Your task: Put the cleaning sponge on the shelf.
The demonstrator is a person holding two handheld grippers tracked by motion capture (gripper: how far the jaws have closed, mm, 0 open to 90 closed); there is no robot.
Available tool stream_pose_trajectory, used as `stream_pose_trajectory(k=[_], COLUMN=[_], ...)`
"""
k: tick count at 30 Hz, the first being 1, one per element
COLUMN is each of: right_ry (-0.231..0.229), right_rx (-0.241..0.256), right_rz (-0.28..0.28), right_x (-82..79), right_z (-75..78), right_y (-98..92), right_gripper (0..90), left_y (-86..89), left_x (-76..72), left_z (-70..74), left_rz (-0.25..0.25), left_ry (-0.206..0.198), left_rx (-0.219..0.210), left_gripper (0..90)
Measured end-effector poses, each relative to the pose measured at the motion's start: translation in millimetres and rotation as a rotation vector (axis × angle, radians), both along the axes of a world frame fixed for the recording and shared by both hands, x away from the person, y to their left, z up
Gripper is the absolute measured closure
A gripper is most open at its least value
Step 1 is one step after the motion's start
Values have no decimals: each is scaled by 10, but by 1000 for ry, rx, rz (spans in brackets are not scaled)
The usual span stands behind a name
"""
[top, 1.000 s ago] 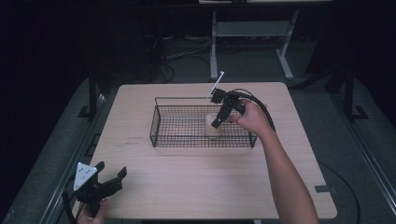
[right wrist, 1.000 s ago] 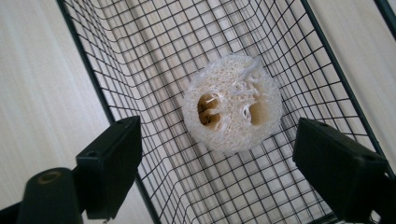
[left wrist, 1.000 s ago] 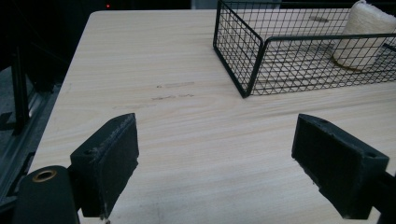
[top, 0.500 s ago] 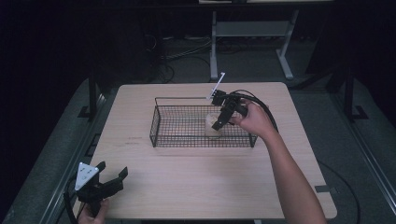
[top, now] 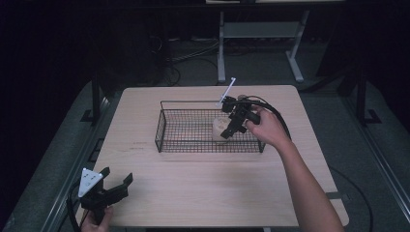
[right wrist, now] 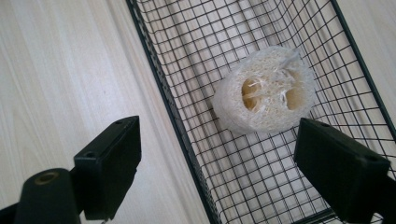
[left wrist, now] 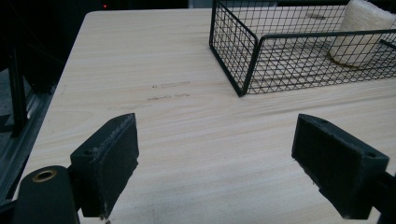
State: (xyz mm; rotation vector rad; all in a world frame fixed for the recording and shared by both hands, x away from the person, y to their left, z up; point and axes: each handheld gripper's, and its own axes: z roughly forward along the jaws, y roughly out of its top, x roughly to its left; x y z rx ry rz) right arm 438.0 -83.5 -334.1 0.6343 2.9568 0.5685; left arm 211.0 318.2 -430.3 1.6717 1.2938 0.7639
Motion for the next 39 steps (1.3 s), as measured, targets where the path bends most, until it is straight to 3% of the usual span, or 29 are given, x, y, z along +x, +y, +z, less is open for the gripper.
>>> stream_pose_trajectory(k=[7,16,26,39], right_ry=[-14,-30,-46,-45], right_rx=[23,17,61,58], right_rz=[33,46,81,82], right_x=[-144,-298,-520,-718], right_z=[15,0,-19,-196], right_y=[-1,-42,-163,-252], right_gripper=[146,146,146,145], left_y=[1,-18,-40,-48], left_x=[1,4,5,13], left_z=[-3,-7,-10,-14], left_rz=[1,-4,-6,-13], left_ry=[4,3,2,8], left_rx=[1,6,9,8], left_gripper=[138,138,138,138])
